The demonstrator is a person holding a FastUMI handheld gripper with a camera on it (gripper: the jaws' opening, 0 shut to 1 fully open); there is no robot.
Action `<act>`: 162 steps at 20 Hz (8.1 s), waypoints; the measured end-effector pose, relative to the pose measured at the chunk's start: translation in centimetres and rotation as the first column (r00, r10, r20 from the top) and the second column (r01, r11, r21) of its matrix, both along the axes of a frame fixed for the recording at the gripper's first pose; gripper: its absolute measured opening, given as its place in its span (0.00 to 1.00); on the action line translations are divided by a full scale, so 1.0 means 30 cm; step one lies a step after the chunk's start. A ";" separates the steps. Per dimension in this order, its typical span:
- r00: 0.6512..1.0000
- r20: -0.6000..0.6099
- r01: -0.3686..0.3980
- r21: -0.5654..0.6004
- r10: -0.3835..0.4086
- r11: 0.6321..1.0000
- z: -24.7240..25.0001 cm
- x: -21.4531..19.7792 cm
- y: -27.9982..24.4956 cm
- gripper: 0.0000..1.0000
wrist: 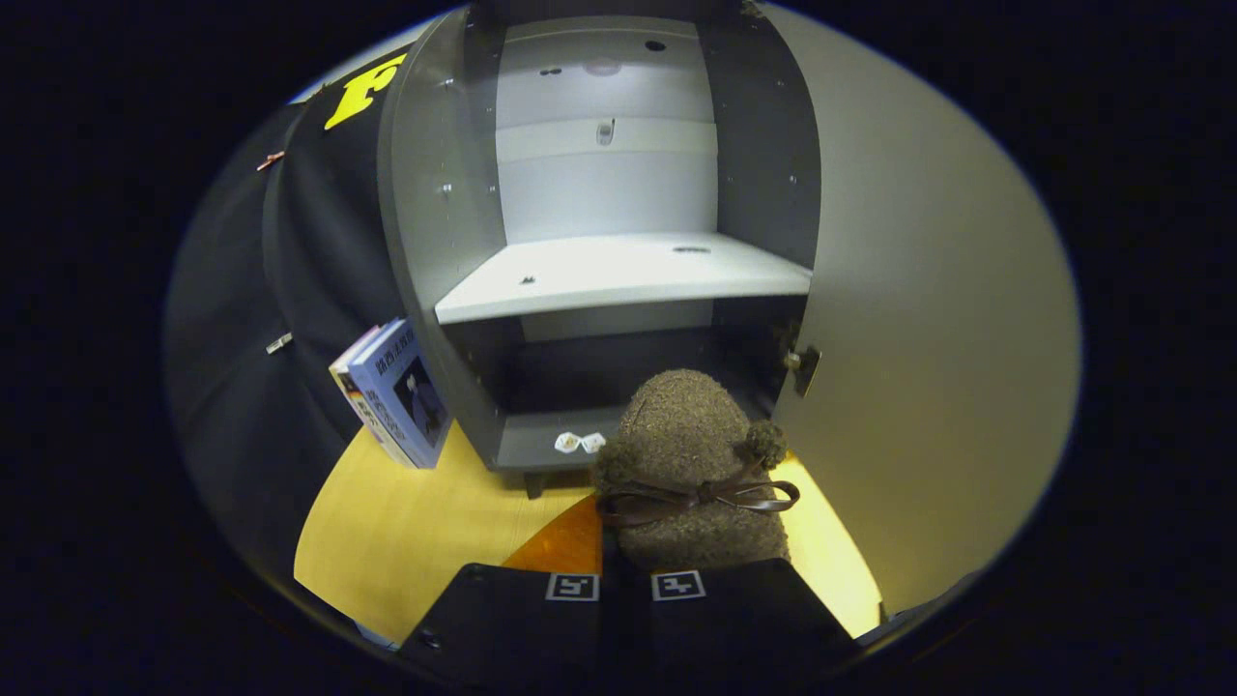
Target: Open the shoe cabinet door, grab the shoes and put them into the shoe cabinet, then close the shoe cabinet door.
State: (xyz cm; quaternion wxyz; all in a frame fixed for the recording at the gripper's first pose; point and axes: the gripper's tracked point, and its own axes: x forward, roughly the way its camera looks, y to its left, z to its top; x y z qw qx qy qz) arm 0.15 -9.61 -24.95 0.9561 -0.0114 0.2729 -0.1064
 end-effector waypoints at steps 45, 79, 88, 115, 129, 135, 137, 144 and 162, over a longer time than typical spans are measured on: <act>0.999 -0.011 -0.050 -0.026 0.050 0.998 0.207 1.063 -0.115 0.07; 0.911 0.397 -0.125 0.018 0.108 0.992 0.944 -0.114 0.002 0.98; 0.872 0.462 -0.173 -0.014 0.160 0.985 1.148 -0.575 -0.153 0.98; 0.911 0.413 -0.039 0.072 0.006 0.997 1.064 -0.561 -0.918 0.98; 0.902 0.421 -0.128 0.042 0.098 0.991 1.045 -0.535 -0.609 0.98; 0.893 0.435 -0.154 0.057 0.114 0.986 1.009 -0.443 -0.382 0.98; 0.890 0.439 -0.161 0.057 0.120 0.985 0.998 -0.408 -0.315 0.98; 0.893 0.414 -0.217 0.054 0.176 0.975 0.915 -0.236 -0.065 0.98; 0.881 0.408 -0.251 -0.027 0.240 0.968 0.909 -0.179 0.208 0.98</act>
